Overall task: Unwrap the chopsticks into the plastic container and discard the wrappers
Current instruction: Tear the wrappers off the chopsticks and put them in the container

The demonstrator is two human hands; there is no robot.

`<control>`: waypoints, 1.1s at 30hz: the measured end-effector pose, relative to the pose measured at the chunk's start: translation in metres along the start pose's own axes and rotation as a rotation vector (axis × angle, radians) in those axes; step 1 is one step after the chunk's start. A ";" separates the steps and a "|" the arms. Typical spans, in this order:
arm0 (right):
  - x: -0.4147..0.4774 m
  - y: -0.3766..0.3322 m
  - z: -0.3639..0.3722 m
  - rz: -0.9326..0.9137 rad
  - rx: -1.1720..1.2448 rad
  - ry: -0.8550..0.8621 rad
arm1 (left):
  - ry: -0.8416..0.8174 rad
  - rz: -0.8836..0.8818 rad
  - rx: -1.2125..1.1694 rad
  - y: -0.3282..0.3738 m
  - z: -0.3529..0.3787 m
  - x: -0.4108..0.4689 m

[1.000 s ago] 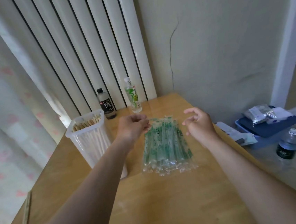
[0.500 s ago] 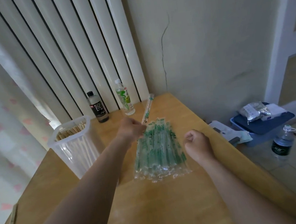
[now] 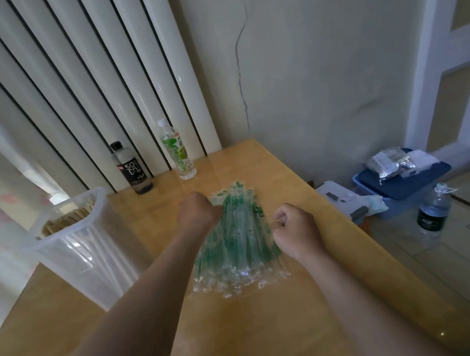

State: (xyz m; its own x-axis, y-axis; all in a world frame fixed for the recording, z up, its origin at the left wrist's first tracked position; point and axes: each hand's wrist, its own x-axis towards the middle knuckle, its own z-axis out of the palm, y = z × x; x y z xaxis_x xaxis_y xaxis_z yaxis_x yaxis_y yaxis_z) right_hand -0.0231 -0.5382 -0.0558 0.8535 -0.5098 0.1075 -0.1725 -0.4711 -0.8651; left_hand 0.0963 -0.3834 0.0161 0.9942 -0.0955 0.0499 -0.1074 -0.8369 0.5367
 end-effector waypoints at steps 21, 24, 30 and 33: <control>0.000 -0.004 -0.008 0.073 0.014 -0.041 | 0.039 0.153 0.073 -0.002 -0.037 -0.039; -0.005 -0.017 -0.014 0.098 0.059 -0.042 | 0.017 0.164 0.058 -0.014 -0.051 -0.054; -0.045 -0.078 -0.003 -0.102 0.037 -0.128 | -0.018 0.188 -0.048 -0.041 -0.086 -0.092; -0.074 -0.114 0.015 -0.206 0.010 -0.196 | -0.028 0.216 -0.055 -0.062 -0.104 -0.115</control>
State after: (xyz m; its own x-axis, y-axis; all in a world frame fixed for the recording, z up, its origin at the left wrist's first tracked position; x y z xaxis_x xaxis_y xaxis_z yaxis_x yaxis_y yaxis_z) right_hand -0.0590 -0.4359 0.0270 0.9492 -0.2546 0.1851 0.0182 -0.5426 -0.8398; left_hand -0.0107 -0.2649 0.0649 0.9475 -0.2846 0.1456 -0.3160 -0.7651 0.5610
